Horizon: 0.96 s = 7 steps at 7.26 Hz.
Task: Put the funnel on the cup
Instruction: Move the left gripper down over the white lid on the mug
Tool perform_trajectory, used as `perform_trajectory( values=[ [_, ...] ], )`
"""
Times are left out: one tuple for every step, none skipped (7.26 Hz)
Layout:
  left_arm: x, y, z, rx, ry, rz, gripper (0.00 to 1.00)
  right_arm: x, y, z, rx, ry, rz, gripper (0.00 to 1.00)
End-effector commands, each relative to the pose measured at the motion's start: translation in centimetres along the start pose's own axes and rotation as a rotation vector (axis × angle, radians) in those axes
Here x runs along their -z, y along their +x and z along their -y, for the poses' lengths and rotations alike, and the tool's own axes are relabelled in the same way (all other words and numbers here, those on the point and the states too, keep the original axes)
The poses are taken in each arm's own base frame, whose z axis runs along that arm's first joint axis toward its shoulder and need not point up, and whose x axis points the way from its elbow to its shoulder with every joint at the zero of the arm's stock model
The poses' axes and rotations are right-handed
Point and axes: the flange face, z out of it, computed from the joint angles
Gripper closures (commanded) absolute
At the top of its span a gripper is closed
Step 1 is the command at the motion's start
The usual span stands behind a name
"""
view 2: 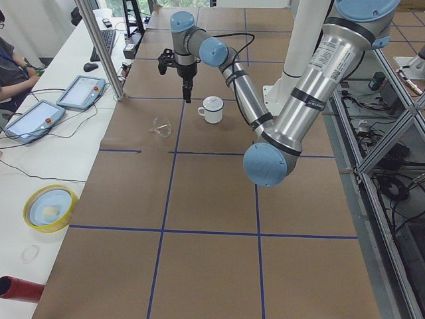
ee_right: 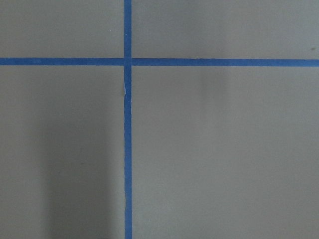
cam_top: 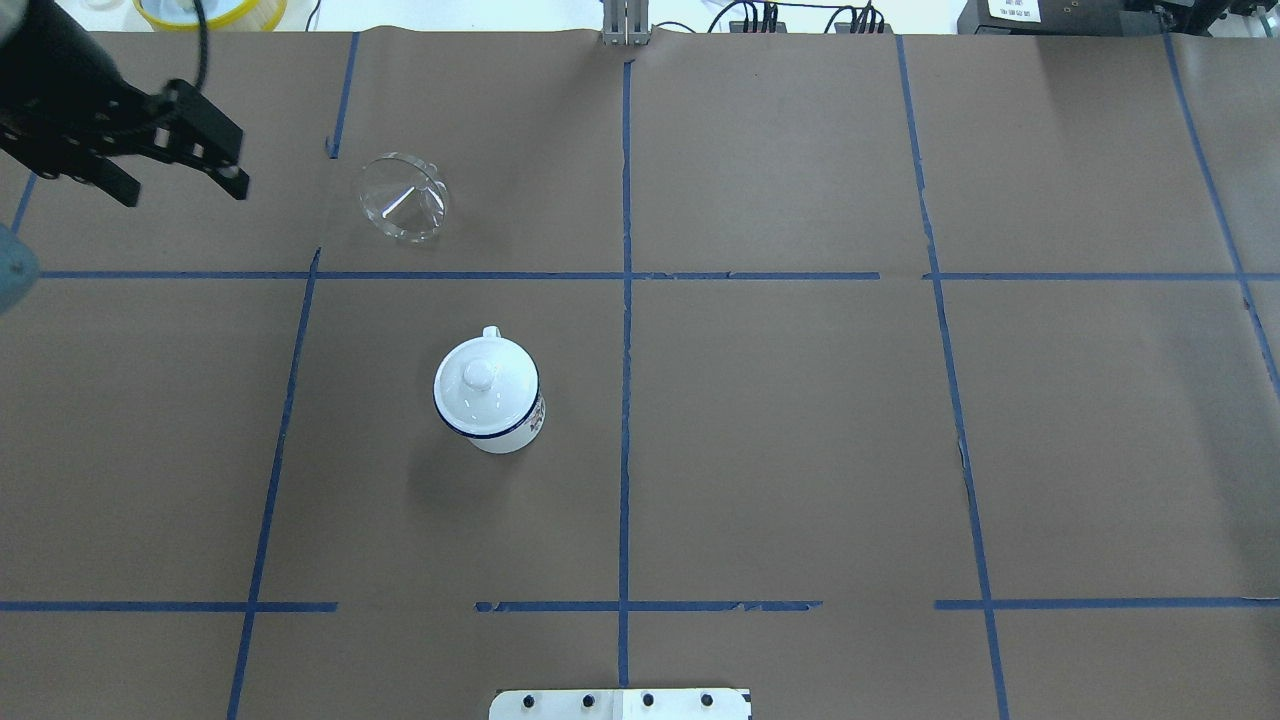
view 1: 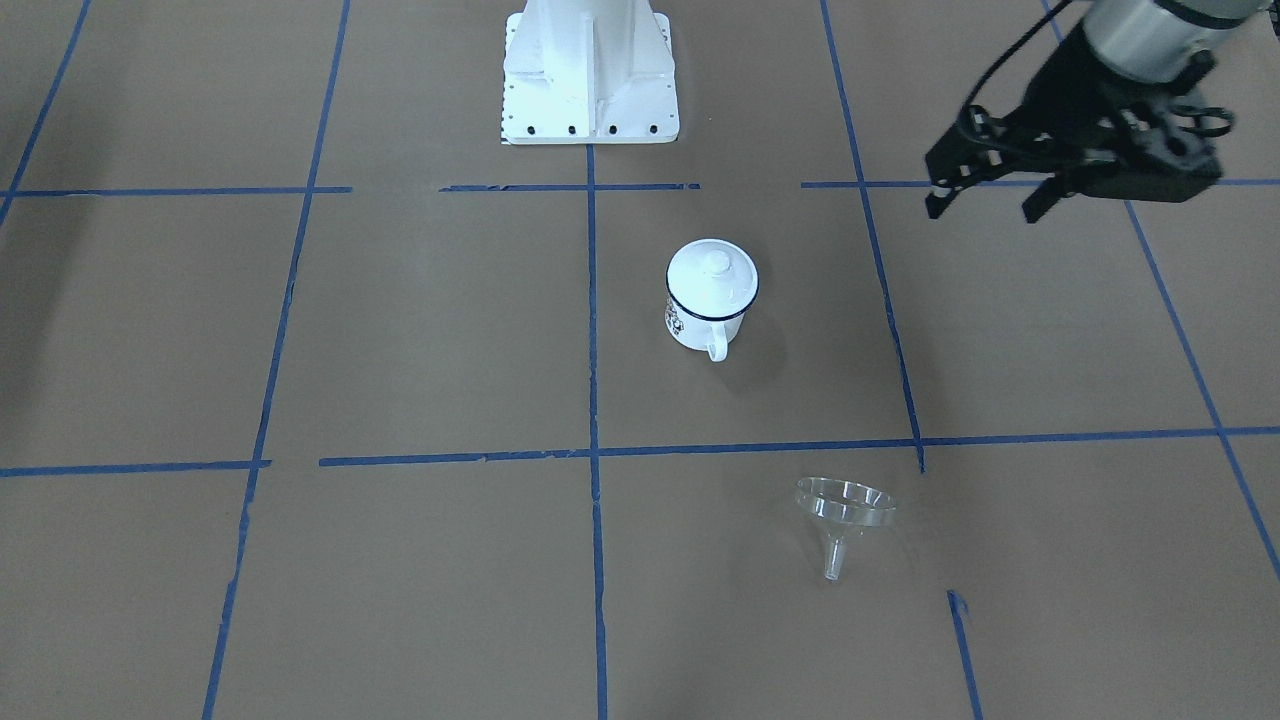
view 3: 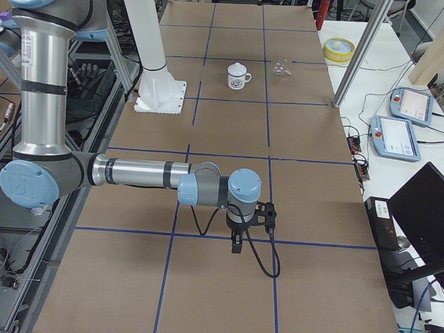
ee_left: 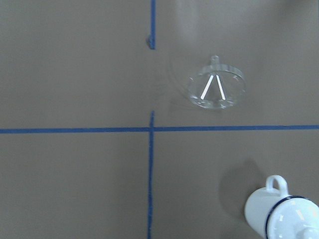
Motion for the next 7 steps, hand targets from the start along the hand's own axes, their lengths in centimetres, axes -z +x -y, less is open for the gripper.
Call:
perform_trajectory(
  values=[
    [-5.4, 6.4, -2.8, 0.027, -0.006, -0.01, 0.0, 0.0, 0.0, 0.0, 0.0, 0.0, 0.0, 0.0],
    [-6.9, 7.6, -2.9, 0.007, -0.008, -0.029, 0.0, 0.0, 0.0, 0.0, 0.0, 0.0, 0.0, 0.0],
    [-9.7, 9.0, -3.1, -0.003, -0.048, -0.015, 0.0, 0.0, 0.0, 0.0, 0.0, 0.0, 0.0, 0.0],
    [-10.8, 11.0, -3.0, 0.027, -0.065, -0.015, 0.0, 0.0, 0.0, 0.0, 0.0, 0.0, 0.0, 0.0],
    [-12.8, 13.8, -5.1, 0.083, -0.046, 0.012, 0.0, 0.0, 0.0, 0.0, 0.0, 0.0, 0.0, 0.0],
    [-14.7, 15.0, -6.3, 0.106, -0.038, 0.026, 0.0, 0.0, 0.0, 0.0, 0.0, 0.0, 0.0, 0.0],
    [-16.0, 15.2, -6.2, 0.132, -0.044, 0.036, 0.0, 0.0, 0.0, 0.0, 0.0, 0.0, 0.0, 0.0]
  ],
)
